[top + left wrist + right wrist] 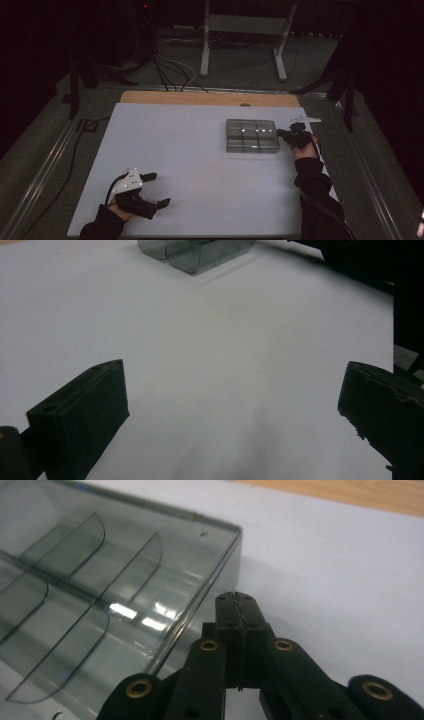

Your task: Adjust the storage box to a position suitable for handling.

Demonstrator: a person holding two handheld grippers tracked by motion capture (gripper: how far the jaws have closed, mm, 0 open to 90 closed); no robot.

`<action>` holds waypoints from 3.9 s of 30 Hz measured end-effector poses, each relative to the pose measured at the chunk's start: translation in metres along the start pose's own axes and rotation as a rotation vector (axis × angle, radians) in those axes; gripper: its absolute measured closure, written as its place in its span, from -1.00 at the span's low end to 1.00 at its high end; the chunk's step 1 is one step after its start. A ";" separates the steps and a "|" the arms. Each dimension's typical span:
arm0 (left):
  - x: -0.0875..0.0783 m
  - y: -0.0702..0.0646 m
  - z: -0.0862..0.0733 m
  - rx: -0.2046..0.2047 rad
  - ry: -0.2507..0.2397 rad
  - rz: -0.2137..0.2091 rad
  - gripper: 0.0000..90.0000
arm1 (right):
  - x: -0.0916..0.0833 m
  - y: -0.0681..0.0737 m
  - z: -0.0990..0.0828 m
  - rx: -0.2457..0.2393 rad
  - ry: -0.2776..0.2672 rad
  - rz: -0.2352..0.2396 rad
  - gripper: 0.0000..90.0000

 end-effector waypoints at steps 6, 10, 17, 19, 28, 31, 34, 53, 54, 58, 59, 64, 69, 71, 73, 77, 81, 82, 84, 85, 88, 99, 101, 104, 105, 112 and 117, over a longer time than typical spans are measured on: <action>0.010 0.010 0.018 0.008 0.042 0.012 -0.91 | 0.005 0.005 -0.001 -0.014 0.023 -0.009 1.00; 0.014 0.015 0.033 -0.009 0.087 -0.002 -0.89 | 0.007 0.010 0.001 -0.016 0.029 0.011 1.00; 0.033 0.028 0.054 -0.055 0.173 0.030 -0.81 | 0.016 0.033 0.007 -0.029 0.031 0.066 1.00; 0.040 0.031 0.058 -0.056 0.181 0.044 -0.79 | 0.019 0.041 0.009 -0.026 0.038 0.073 1.00; 0.065 0.054 0.068 -0.055 0.201 0.138 0.11 | 0.030 0.075 0.017 -0.049 0.049 0.158 1.00; 0.072 0.063 0.067 -0.046 0.249 0.172 0.43 | 0.032 0.082 0.018 -0.059 0.058 0.183 1.00; 0.077 0.072 0.066 -0.081 0.277 0.195 0.69 | 0.034 0.089 0.019 -0.062 0.058 0.195 1.00; 0.102 0.102 0.069 -0.141 0.280 0.160 1.00 | 0.058 0.090 0.047 -0.014 0.009 0.193 1.00; 0.104 0.102 0.070 -0.139 0.283 0.156 1.00 | 0.062 0.088 0.050 0.001 0.012 0.190 1.00; 0.113 0.104 0.072 -0.144 0.306 0.149 1.00 | 0.075 0.084 0.058 0.020 0.019 0.179 1.00; 0.113 0.104 0.072 -0.144 0.306 0.149 1.00 | 0.075 0.084 0.058 0.020 0.019 0.179 1.00; 0.119 0.104 0.073 -0.143 0.304 0.135 1.00 | 0.089 0.087 0.063 0.035 0.031 0.183 1.00; 0.120 0.106 0.070 -0.161 0.309 0.124 1.00 | 0.098 0.088 0.061 0.071 0.046 0.215 1.00; 0.121 0.105 0.070 -0.156 0.314 0.124 1.00 | 0.099 0.089 0.061 0.068 0.044 0.222 1.00; 0.121 0.106 0.069 -0.157 0.312 0.118 1.00 | 0.101 0.090 0.061 0.064 0.052 0.240 1.00; 0.119 0.106 0.070 -0.163 0.297 0.124 1.00 | 0.101 0.094 0.060 0.054 0.053 0.249 1.00; 0.117 0.106 0.068 -0.172 0.299 0.107 1.00 | 0.097 0.095 0.056 0.052 0.046 0.252 1.00; 0.116 0.106 0.068 -0.181 0.299 0.108 1.00 | 0.096 0.097 0.056 0.051 0.050 0.244 1.00; 0.116 0.105 0.068 -0.179 0.303 0.109 1.00 | 0.095 0.098 0.055 0.045 0.052 0.237 1.00; 0.114 0.104 0.067 -0.178 0.307 0.107 1.00 | 0.093 0.100 0.054 0.036 0.052 0.230 1.00; 0.111 0.100 0.066 -0.187 0.315 0.103 1.00 | 0.089 0.104 0.049 0.036 0.050 0.231 1.00; 0.097 0.078 0.059 -0.168 0.353 0.087 1.00 | 0.067 0.122 0.032 0.016 0.064 0.198 1.00; 0.095 0.074 0.058 -0.168 0.359 0.075 1.00 | 0.062 0.124 0.027 0.022 0.064 0.200 1.00; 0.092 0.068 0.056 -0.154 0.361 0.066 1.00 | 0.054 0.127 0.020 0.025 0.069 0.200 1.00; 0.091 0.064 0.055 -0.143 0.360 0.062 1.00 | 0.052 0.129 0.018 0.022 0.074 0.197 1.00; 0.083 0.049 0.047 -0.133 0.366 0.036 1.00 | 0.032 0.140 0.003 0.039 0.076 0.177 1.00; 0.075 0.034 0.042 -0.102 0.376 0.008 1.00 | 0.022 0.146 -0.009 0.068 0.070 0.195 1.00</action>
Point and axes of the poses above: each handheld gripper's, and its own axes: x roughly forward along the jaws, z roughly out of its top, y roughly to its left, the point moved 1 cm from there along x, roughly forward along the jaws, and after that the axes turned 2 degrees about y, right-handed, at the moved point
